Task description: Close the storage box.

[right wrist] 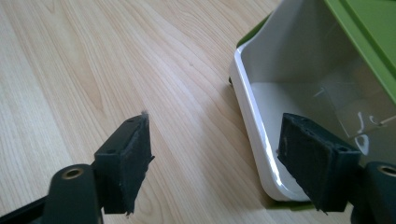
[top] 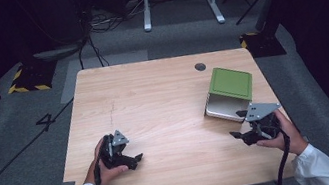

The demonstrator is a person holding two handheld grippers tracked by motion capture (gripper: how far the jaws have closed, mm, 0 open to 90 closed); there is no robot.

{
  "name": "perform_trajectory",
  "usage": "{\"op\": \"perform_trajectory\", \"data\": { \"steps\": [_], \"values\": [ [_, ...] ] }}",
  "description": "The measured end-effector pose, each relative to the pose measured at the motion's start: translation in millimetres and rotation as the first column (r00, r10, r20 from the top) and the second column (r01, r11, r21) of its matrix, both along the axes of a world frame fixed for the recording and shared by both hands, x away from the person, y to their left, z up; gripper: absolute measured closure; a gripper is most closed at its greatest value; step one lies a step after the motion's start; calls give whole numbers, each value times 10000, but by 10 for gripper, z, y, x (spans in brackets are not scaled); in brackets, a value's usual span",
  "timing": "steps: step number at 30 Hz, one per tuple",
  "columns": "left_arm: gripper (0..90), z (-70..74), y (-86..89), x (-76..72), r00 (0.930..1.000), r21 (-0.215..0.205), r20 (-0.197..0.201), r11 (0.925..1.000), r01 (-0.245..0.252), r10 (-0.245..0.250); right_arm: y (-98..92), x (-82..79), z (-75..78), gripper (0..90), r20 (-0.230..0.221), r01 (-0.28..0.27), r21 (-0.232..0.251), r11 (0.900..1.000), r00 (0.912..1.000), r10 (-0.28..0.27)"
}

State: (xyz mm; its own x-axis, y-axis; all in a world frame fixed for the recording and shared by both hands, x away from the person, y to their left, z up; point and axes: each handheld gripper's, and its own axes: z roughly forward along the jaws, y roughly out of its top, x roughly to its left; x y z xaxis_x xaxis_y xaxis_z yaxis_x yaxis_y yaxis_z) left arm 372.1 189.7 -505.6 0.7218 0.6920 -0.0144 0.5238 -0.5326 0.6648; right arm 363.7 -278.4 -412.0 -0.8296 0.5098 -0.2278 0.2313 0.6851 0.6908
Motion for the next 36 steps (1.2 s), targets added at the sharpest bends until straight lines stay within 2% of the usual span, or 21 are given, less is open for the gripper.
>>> {"op": "perform_trajectory", "data": {
  "steps": [6, 13, 23, 36],
  "values": [
    [5, -1, 0, -7, 10000, -26, -18, 10000, -37, 37, -119, -62, -14, 224, 109, -11, 43, 10000, 9999, 11],
    [5, -1, 0, -7, 10000, -23, -17, 10000, -38, 38, -294, -123, -35, 216, 213, 330, 90, 9994, 9992, -332],
    [5, -1, 0, -8, 10000, -25, -18, 10000, -38, 38, -580, -140, -193, 214, -114, 1012, 140, 9948, 9948, -1011],
    [5, -1, 0, -8, 10000, -26, -18, 10000, -38, 38, -922, -83, -526, 217, -726, 2132, 61, 9770, 9745, -2123]
  ]
}}
